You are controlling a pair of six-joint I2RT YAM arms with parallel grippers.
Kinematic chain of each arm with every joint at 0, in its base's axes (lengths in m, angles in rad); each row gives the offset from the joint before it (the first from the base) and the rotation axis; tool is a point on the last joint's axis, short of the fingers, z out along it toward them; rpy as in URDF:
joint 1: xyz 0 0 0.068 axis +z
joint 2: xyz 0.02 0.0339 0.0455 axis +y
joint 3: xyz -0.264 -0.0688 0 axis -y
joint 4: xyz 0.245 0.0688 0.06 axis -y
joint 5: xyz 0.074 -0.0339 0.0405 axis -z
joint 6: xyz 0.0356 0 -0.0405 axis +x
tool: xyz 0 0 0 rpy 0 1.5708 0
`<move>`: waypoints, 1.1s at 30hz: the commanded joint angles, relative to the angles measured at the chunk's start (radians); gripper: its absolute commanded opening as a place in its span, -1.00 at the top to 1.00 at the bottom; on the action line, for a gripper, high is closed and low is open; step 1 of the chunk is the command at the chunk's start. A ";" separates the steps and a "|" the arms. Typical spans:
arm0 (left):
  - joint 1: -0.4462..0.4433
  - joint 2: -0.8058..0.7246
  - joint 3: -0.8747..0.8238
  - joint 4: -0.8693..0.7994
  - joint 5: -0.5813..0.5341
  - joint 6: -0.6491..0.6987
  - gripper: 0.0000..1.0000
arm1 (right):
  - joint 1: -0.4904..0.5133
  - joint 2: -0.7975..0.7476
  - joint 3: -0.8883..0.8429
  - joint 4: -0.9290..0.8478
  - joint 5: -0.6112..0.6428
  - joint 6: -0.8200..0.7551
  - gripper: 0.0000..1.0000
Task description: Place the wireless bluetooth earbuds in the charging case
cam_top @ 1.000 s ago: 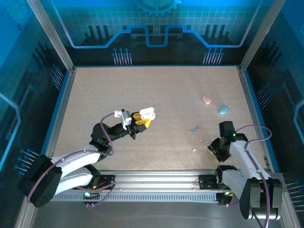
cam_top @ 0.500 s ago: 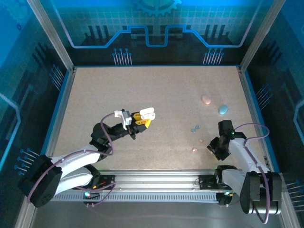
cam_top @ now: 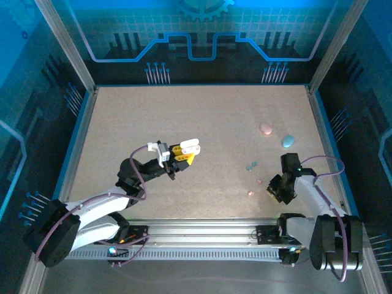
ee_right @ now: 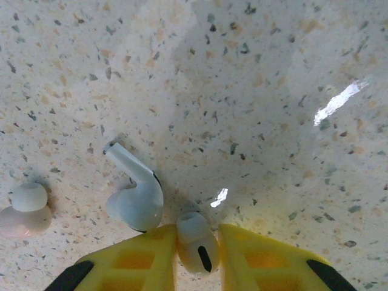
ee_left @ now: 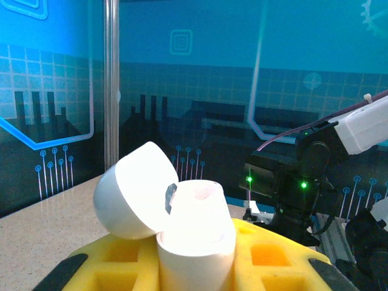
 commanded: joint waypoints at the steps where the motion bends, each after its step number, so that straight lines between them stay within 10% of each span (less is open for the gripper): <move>1: -0.004 0.004 0.004 0.014 -0.012 0.021 0.72 | 0.019 -0.009 0.008 -0.027 -0.002 -0.037 0.54; 13: -0.005 -0.015 -0.002 0.001 -0.036 0.029 0.73 | 0.301 0.021 0.231 -0.120 0.039 -0.107 0.53; 33: -0.004 -0.270 -0.020 -0.229 -0.160 0.133 0.72 | 0.674 0.757 0.722 -0.075 -0.064 -0.559 0.56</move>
